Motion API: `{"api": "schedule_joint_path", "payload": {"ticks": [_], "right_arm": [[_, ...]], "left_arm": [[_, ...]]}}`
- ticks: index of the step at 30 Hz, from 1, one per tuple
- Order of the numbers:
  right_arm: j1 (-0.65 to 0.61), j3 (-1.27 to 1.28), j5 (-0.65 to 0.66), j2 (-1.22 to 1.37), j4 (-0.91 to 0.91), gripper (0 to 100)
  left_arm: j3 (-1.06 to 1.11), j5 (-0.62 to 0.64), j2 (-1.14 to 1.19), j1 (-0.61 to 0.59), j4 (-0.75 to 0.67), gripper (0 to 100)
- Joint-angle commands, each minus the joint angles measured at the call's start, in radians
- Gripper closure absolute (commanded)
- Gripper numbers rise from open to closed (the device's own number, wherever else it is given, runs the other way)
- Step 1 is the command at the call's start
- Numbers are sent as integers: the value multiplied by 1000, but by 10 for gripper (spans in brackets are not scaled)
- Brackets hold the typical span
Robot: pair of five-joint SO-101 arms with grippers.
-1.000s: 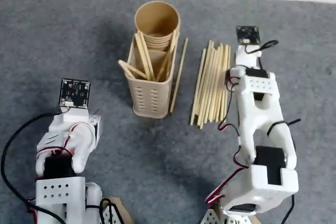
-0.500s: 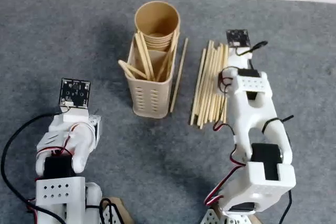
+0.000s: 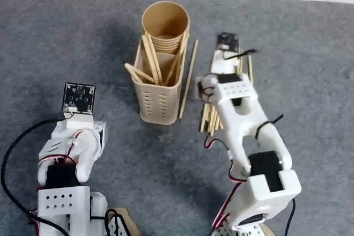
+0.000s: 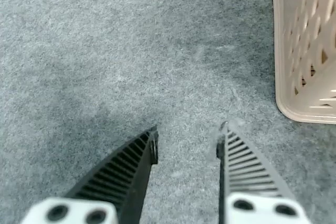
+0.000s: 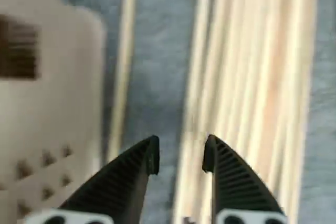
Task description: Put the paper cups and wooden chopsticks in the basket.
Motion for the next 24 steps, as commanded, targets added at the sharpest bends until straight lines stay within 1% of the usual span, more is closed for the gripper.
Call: {"api": "schedule_joint_path", "payload": {"ticks": [1,5,14,24], "right_arm": [[-41,-41,-14,-5,-2,852],[-47,-35,-14,-4,-65,852],[-130,-33,-11,4,-81,852],[-128,-44,-12,228,-81,852]], "left_arm": [[-4,5,-8,12,-14,794],[-4,5,-8,12,-14,794],[-4,5,-8,12,-14,794],[-21,5,-7,15,-28,794]]}}
